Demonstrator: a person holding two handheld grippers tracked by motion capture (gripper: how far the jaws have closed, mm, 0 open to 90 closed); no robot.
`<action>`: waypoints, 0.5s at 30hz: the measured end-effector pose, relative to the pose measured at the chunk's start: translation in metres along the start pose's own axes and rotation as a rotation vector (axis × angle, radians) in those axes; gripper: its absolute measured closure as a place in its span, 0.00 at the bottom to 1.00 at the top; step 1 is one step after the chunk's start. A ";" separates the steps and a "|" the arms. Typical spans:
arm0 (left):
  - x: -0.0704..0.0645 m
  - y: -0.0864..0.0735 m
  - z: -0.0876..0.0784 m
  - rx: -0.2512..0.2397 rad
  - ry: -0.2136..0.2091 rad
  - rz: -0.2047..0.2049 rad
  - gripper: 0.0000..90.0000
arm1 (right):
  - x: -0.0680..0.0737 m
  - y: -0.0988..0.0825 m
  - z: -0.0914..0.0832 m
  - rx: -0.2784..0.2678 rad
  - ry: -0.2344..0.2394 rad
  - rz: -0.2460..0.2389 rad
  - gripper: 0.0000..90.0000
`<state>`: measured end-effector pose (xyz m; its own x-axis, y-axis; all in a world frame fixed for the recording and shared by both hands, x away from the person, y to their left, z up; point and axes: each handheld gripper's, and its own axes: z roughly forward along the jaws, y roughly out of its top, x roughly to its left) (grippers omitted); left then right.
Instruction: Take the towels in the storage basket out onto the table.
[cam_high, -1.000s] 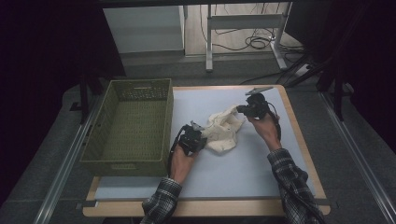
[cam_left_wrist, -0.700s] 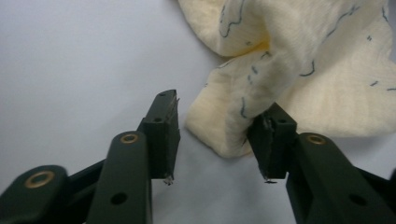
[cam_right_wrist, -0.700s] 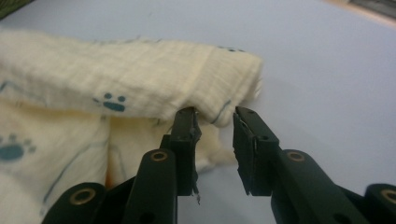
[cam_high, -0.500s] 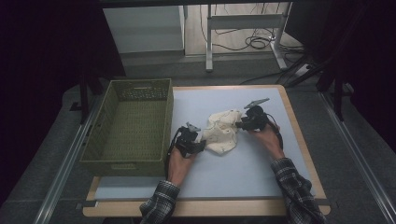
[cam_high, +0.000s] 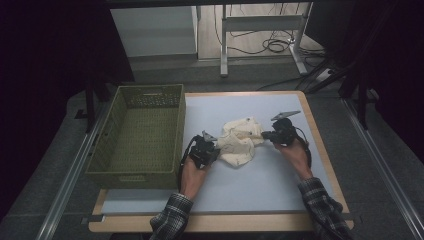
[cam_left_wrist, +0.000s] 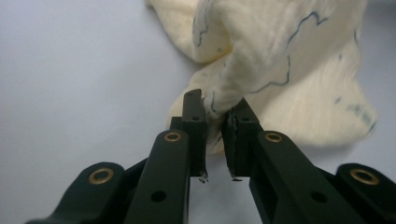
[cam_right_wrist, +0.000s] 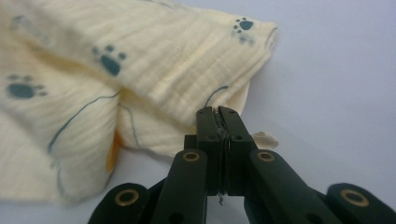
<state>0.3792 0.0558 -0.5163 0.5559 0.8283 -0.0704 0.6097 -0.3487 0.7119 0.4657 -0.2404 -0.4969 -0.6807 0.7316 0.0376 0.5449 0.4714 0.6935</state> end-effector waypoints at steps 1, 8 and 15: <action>0.000 0.002 -0.003 -0.001 -0.001 0.002 0.89 | 0.001 -0.003 -0.008 -0.004 -0.003 -0.001 0.98; -0.002 0.024 -0.009 0.002 -0.014 0.036 0.84 | 0.004 -0.037 -0.070 -0.012 0.005 0.035 0.98; -0.008 0.022 0.007 0.027 -0.005 0.045 0.48 | -0.006 -0.090 -0.091 0.033 -0.045 0.124 0.87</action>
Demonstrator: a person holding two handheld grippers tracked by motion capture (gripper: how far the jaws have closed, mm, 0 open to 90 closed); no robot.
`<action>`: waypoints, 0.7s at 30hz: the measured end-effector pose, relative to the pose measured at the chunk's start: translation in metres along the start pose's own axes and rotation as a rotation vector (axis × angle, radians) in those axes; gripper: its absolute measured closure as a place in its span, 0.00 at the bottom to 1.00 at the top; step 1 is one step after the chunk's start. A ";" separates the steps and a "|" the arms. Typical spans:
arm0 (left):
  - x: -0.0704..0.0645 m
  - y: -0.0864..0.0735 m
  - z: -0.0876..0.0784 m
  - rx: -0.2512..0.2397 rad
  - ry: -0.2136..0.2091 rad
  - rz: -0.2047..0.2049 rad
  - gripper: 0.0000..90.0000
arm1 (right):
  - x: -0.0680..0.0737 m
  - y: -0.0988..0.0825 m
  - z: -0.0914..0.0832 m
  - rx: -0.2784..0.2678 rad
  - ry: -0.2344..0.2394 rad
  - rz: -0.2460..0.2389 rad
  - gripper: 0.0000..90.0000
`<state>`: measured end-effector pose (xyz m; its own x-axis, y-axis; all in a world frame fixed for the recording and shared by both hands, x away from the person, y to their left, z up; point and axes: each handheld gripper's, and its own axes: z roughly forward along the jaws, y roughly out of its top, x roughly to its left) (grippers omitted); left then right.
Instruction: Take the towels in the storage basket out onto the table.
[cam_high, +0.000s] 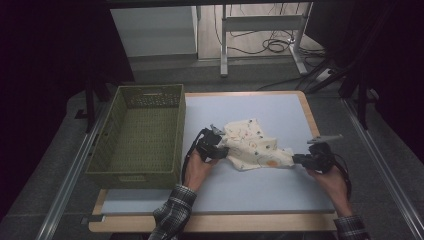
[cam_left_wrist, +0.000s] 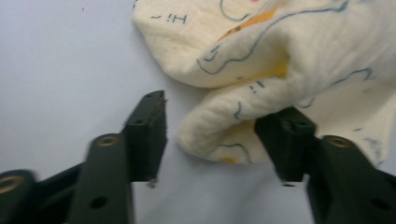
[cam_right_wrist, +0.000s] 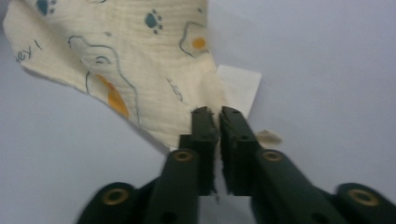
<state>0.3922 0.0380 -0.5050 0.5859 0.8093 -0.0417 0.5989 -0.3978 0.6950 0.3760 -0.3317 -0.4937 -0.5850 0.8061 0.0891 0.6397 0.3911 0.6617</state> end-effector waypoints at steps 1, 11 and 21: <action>-0.002 -0.003 -0.004 -0.012 -0.004 -0.004 0.45 | -0.001 -0.004 -0.003 -0.013 0.001 0.002 0.84; -0.001 -0.035 -0.013 -0.015 -0.042 -0.041 0.55 | 0.011 0.000 -0.002 -0.068 0.019 -0.078 0.66; 0.003 -0.005 0.003 -0.005 -0.099 0.029 0.98 | 0.012 -0.011 0.018 -0.010 -0.012 -0.102 0.96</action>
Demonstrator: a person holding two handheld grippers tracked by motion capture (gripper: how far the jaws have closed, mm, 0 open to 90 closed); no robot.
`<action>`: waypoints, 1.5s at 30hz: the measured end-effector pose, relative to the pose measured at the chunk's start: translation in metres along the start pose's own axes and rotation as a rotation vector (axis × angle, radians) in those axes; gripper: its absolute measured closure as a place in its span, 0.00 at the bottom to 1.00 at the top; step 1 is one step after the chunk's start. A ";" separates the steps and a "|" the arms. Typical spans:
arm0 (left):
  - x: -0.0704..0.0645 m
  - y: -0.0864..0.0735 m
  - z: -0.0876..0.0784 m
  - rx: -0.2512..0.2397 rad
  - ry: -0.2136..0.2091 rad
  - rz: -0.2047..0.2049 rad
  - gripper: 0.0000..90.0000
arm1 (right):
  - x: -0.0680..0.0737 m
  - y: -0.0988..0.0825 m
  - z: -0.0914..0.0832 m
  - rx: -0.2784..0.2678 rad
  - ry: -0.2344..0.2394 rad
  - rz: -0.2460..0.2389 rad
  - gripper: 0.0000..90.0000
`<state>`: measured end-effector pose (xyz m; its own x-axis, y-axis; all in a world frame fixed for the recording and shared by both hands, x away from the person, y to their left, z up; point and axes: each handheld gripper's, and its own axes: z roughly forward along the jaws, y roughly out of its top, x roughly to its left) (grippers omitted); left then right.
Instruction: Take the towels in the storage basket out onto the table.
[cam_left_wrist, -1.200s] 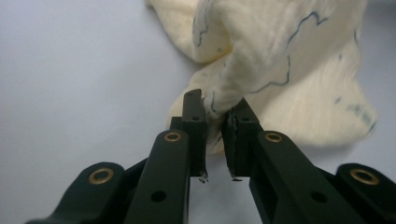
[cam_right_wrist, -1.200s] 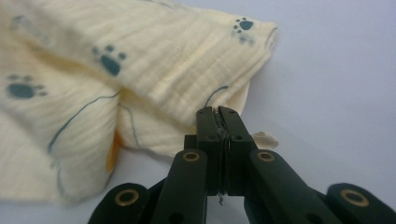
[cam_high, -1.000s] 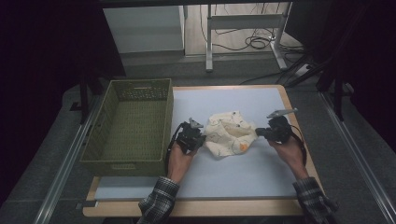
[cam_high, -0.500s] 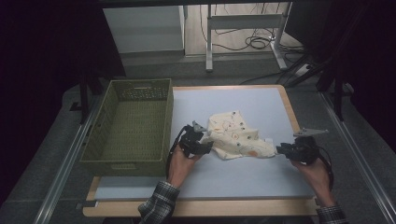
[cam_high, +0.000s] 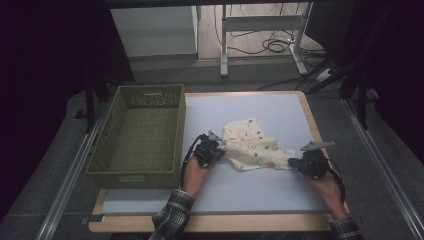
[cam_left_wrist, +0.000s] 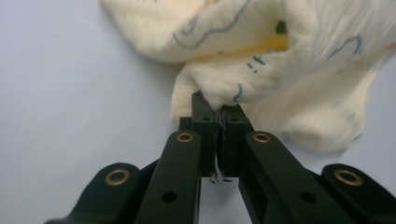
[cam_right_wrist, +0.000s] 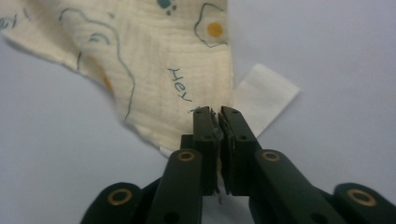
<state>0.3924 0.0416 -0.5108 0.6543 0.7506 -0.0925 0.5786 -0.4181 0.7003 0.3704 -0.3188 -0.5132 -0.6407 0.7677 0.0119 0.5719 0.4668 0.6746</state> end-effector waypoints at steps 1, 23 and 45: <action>-0.001 0.007 -0.003 -0.005 0.005 0.009 0.98 | 0.001 0.000 -0.004 0.008 -0.003 -0.003 0.96; 0.009 0.048 0.016 0.010 0.020 0.022 0.65 | -0.025 -0.008 -0.034 -0.049 -0.059 0.103 0.90; -0.019 0.004 -0.020 -0.036 -0.050 -0.028 0.96 | -0.008 -0.023 -0.048 -0.112 0.000 0.062 0.96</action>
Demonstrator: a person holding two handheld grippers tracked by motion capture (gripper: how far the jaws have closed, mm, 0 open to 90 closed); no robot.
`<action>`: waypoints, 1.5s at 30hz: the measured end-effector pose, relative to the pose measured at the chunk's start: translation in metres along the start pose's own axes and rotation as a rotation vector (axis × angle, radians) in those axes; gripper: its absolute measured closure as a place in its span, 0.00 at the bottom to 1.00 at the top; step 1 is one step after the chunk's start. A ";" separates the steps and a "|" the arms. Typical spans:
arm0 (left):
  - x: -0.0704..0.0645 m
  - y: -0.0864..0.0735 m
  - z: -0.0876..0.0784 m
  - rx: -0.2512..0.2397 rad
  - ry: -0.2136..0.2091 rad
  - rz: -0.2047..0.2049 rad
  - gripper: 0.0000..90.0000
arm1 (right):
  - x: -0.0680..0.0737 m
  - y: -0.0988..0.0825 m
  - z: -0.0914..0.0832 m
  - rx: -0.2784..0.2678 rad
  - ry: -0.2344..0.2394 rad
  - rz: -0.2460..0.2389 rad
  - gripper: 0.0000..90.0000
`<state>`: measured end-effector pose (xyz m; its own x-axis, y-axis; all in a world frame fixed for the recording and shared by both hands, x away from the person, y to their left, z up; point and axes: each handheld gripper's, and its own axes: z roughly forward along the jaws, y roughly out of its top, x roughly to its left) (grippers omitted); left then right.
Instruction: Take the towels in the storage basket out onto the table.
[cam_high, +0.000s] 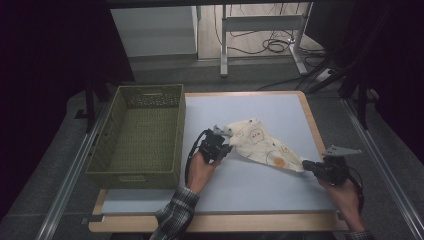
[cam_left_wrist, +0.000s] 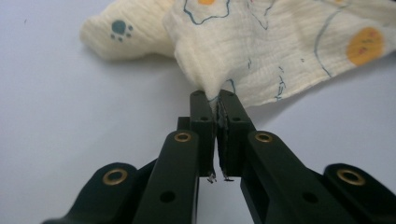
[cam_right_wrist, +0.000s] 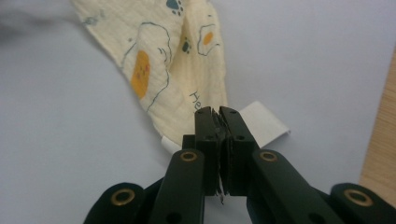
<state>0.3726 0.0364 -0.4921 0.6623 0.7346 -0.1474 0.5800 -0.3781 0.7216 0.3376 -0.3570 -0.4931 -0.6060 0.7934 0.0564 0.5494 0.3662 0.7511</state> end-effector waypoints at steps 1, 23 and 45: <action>-0.004 -0.006 -0.007 0.002 0.004 0.005 0.96 | 0.004 -0.001 -0.002 0.000 0.001 -0.006 0.96; -0.020 -0.073 -0.052 0.001 0.018 -0.059 0.65 | 0.038 0.003 -0.005 0.013 0.047 -0.058 0.81; -0.001 -0.045 0.000 0.026 0.141 -0.024 0.53 | 0.020 0.089 0.139 0.106 -0.073 -0.085 0.98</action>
<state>0.3460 0.0526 -0.5240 0.5761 0.8146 -0.0666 0.6082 -0.3728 0.7008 0.4544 -0.2408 -0.5166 -0.6119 0.7890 -0.0555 0.5573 0.4799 0.6775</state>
